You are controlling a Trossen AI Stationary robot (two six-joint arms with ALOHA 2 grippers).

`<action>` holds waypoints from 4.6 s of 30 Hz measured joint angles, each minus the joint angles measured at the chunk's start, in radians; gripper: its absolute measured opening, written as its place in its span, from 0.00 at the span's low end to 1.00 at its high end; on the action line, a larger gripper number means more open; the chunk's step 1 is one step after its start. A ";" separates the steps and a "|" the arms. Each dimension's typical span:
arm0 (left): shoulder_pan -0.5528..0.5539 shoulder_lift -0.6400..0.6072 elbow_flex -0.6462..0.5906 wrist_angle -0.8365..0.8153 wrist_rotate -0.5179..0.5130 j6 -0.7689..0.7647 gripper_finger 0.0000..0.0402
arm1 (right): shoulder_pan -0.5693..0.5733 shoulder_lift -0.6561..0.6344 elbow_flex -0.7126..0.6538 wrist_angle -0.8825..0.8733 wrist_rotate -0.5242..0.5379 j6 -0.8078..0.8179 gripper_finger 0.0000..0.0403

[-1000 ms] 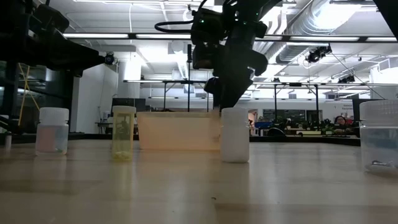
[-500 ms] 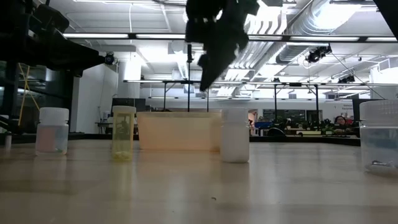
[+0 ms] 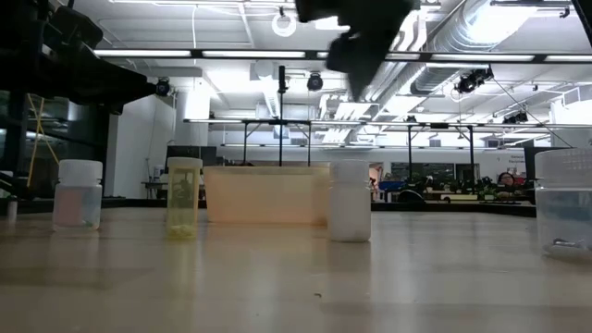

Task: Pick and place pill bottles into a basket
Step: Put the transparent medicine bottle into the yellow bin

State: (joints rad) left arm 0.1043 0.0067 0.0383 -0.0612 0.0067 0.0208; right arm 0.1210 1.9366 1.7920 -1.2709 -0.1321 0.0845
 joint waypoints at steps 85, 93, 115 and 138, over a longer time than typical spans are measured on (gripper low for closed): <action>0.000 0.000 0.000 0.000 0.000 -0.003 0.48 | 0.125 0.001 -0.058 0.025 0.091 0.075 0.32; 0.000 0.000 0.000 0.000 0.000 -0.003 0.48 | -0.083 0.001 0.030 0.170 0.177 -0.210 0.32; 0.000 0.000 0.000 0.000 0.000 -0.004 0.48 | -0.292 0.153 0.025 0.154 0.117 -0.451 0.33; 0.000 0.000 0.000 0.000 0.000 -0.004 0.48 | -0.305 0.160 0.026 0.125 0.050 -0.471 0.34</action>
State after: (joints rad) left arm 0.1043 0.0067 0.0383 -0.0610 0.0071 0.0170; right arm -0.1837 2.0964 1.8179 -1.1455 -0.0824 -0.3862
